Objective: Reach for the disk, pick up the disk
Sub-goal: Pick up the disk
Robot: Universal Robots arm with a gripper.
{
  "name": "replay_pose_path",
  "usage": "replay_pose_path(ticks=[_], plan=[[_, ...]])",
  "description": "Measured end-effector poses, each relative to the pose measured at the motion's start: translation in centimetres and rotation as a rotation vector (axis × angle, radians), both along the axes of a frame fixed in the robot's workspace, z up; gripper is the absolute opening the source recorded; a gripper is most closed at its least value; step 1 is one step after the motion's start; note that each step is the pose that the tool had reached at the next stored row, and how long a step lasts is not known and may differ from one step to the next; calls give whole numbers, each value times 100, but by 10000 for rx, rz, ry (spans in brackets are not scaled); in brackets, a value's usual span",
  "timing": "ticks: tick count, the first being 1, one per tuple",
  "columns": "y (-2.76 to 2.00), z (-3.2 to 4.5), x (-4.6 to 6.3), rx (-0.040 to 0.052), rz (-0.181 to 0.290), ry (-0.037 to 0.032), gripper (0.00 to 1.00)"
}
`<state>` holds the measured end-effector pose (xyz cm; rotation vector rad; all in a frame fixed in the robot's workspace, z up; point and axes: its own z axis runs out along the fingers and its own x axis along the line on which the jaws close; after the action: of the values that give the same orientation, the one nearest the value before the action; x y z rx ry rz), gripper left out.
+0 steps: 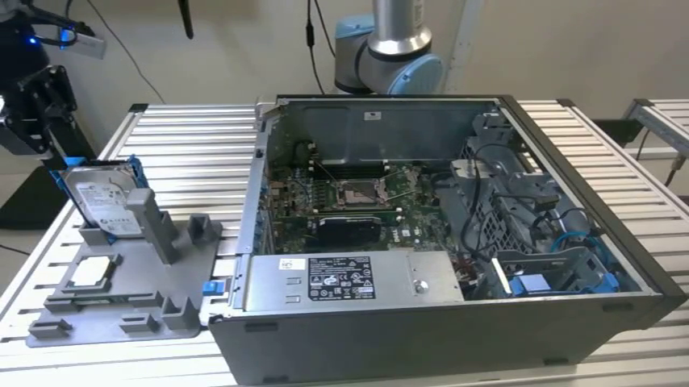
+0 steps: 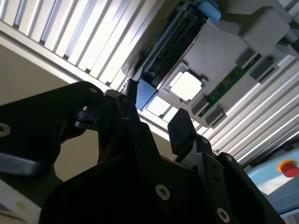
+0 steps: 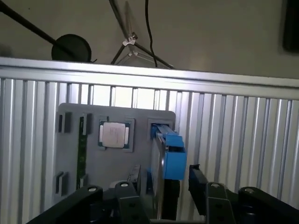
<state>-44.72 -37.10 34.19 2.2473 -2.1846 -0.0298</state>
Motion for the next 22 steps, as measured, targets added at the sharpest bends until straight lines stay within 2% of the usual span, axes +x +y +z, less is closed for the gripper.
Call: replay_pose_path(ticks=[4,22], plan=[[1,-73,4,0,-413,0,100],[37,-401,21,0,-415,-1,100]])
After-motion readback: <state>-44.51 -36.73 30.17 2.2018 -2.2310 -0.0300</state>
